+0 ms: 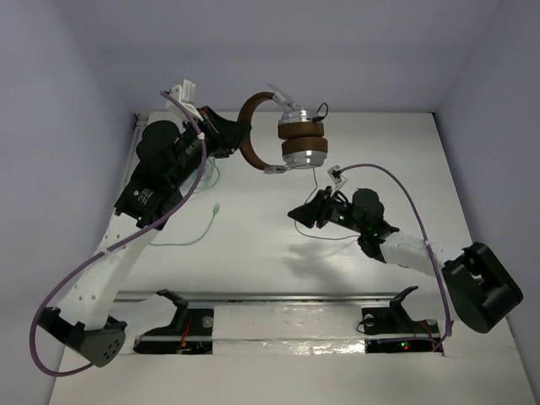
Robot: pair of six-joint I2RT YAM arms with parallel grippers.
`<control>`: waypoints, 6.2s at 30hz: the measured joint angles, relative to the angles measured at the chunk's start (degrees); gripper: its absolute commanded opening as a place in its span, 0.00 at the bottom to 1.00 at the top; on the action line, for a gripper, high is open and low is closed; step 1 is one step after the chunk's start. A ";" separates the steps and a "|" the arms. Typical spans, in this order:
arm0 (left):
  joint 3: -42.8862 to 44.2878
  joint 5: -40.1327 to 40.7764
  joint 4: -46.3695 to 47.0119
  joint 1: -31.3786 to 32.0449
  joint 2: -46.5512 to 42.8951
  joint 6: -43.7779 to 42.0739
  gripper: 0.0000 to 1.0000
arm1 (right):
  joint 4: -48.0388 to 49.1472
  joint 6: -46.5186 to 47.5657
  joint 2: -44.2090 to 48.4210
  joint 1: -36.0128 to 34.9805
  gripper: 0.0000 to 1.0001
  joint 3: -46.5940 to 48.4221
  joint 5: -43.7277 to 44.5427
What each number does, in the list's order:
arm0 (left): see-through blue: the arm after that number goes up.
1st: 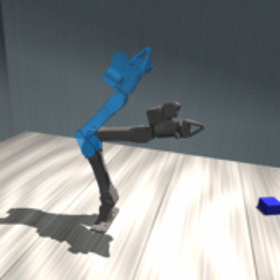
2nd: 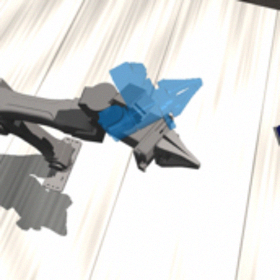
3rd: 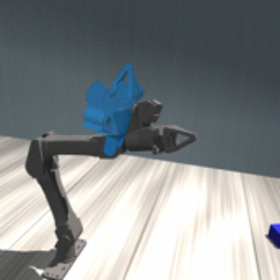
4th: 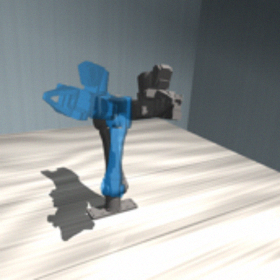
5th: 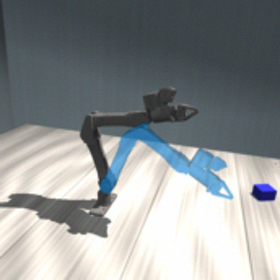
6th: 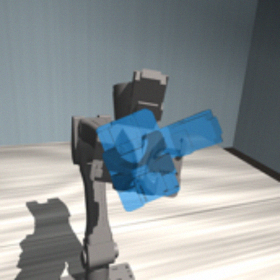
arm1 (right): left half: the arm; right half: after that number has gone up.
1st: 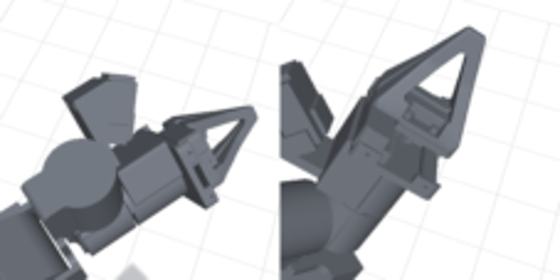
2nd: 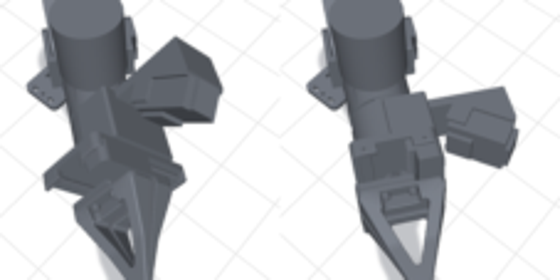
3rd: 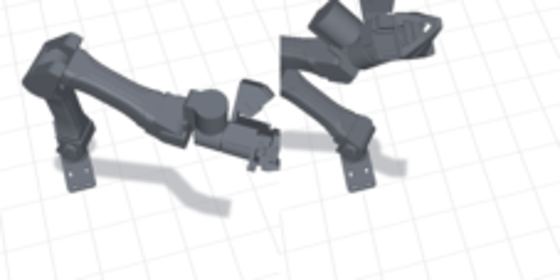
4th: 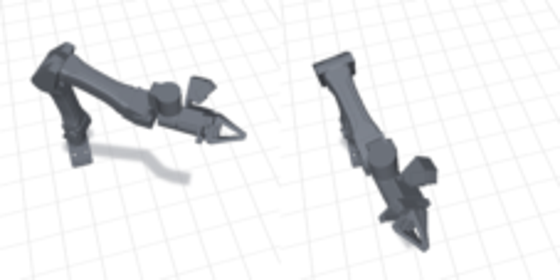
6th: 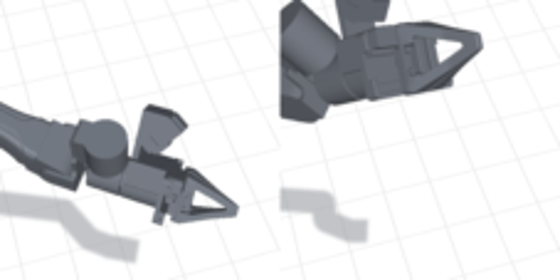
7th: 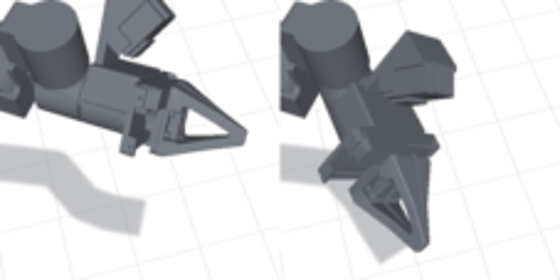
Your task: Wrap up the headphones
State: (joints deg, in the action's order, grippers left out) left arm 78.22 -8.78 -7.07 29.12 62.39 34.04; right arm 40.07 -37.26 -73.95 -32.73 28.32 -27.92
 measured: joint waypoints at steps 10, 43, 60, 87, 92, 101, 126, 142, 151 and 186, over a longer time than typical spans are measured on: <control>0.66 3.43 3.43 0.00 0.50 3.17 0.00 | 1.55 -2.08 -1.51 -4.63 0.11 -0.96 2.71; -12.68 45.97 0.00 0.92 -0.35 -10.54 0.00 | -64.72 4.28 9.57 -35.39 0.00 30.77 43.17; -12.15 42.05 -13.90 13.38 7.48 -20.76 0.00 | -83.49 14.97 1.44 -37.48 0.00 52.72 60.15; -20.13 7.34 -18.47 8.20 -7.87 -26.16 0.00 | -70.84 23.56 3.21 -21.53 0.00 40.19 66.18; -20.13 -1.27 -16.70 2.10 -8.96 -26.10 0.00 | -64.87 23.06 7.91 -20.24 0.03 35.26 62.84; -20.00 -16.61 -11.98 -1.97 -8.61 -24.90 0.00 | -48.87 20.90 15.08 -15.10 0.10 22.03 48.52; -4.33 -17.07 -2.69 -3.34 -7.06 -9.22 0.00 | -11.02 7.48 12.94 -8.13 0.38 0.57 12.31; -1.55 1.92 2.29 -3.37 -1.49 -3.43 0.00 | -15.93 -2.32 13.73 -8.15 0.32 -8.70 14.10; -3.98 10.80 6.25 -3.41 0.92 -1.29 0.00 | -19.19 -5.16 16.61 -11.08 0.00 -12.11 14.14; -37.48 50.36 1.95 14.16 -0.68 -1.86 0.00 | -75.03 11.13 10.51 -45.35 0.00 41.27 51.30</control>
State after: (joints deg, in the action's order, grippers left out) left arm 40.73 41.58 -5.13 43.29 61.71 32.18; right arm -34.96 -26.13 -63.44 -78.08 69.58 23.38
